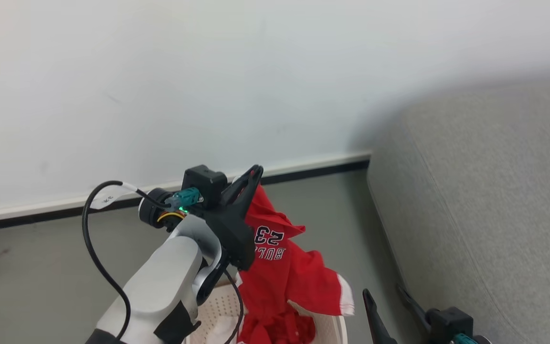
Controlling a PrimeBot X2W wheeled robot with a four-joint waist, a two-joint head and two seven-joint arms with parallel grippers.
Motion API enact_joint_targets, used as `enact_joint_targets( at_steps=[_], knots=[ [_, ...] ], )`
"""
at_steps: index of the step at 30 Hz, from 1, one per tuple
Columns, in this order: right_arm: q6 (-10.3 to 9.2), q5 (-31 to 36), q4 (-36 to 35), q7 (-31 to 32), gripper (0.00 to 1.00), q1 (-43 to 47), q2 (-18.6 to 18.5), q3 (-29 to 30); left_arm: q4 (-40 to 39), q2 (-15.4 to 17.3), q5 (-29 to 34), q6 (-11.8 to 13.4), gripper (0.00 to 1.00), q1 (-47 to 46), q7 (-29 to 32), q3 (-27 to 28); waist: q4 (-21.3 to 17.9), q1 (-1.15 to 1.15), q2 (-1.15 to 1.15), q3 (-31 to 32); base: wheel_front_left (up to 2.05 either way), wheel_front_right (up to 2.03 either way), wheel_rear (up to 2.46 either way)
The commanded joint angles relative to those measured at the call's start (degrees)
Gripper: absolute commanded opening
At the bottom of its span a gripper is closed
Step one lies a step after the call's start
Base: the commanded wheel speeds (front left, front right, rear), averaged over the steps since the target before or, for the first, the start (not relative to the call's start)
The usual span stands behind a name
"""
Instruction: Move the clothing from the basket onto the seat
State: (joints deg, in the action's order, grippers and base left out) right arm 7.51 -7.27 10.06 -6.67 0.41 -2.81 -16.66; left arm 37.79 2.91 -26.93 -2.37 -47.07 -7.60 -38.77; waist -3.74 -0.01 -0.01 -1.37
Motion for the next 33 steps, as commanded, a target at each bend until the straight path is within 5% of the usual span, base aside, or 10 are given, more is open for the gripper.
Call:
enact_joint_targets(
  at_steps=[1, 13, 33],
  knots=[
    [-0.04, 0.2, -0.3, 0.4, 1.00, -0.8, -0.1, -0.6, -1.6, 0.0, -1.0, 0.4, 0.00, -0.7, 0.4, 0.3, 5.1, 0.01, 0.01, 5.6, 0.00, 0.00, 0.00],
    [-0.04, -0.8, 1.3, 3.3, 1.00, -5.9, -0.1, -3.7, -13.0, 0.9, -1.2, 0.7, 0.00, -3.5, 4.6, -0.2, 5.3, 0.01, 0.01, 7.4, 0.00, 0.00, 0.00],
    [-0.04, -14.7, 10.3, 6.9, 1.00, -15.6, -0.1, -14.9, -25.2, 0.2, -5.1, 1.5, 0.00, -2.1, 10.0, -3.4, 7.3, 0.01, 0.01, 7.7, 0.00, 0.00, 0.00]
  ],
)
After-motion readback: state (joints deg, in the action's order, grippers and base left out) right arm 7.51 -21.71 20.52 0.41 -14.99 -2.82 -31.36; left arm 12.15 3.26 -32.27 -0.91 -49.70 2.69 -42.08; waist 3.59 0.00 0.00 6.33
